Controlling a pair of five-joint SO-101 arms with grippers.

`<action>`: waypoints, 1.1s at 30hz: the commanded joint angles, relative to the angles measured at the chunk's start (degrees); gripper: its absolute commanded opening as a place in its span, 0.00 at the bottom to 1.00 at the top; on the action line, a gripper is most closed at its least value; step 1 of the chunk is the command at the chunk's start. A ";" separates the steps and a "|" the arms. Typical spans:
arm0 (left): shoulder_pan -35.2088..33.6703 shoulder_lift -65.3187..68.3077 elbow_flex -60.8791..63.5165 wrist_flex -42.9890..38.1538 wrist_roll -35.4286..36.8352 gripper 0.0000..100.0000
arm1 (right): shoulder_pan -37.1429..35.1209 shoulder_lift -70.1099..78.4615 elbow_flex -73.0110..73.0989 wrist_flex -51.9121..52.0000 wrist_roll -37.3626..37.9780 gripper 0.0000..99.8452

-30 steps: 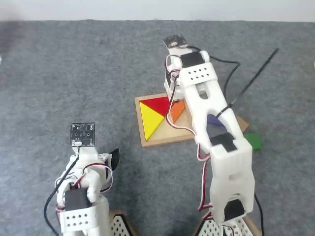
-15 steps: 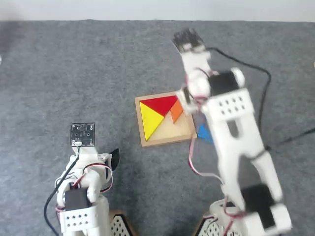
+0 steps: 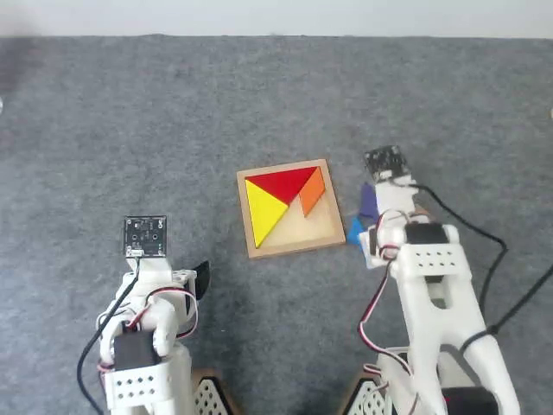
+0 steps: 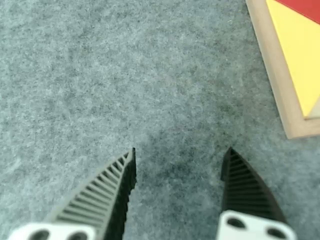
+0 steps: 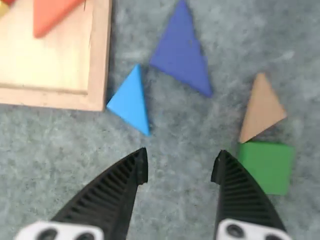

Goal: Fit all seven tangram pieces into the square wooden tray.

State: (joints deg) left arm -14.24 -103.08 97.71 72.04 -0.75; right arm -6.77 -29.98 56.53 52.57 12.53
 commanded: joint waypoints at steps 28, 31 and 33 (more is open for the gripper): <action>0.00 -1.23 -1.27 0.26 0.44 0.27 | 1.19 2.77 -0.09 -5.67 -0.62 0.22; 0.00 -1.23 -1.27 0.26 0.44 0.27 | 3.91 3.03 -2.55 -2.68 -1.14 0.22; 0.00 -1.23 -1.27 0.26 0.44 0.27 | 5.41 2.95 -4.22 -1.98 -1.14 0.22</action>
State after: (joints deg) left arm -14.24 -103.08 97.71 72.04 -0.75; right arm -3.69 -26.64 57.58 48.97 11.82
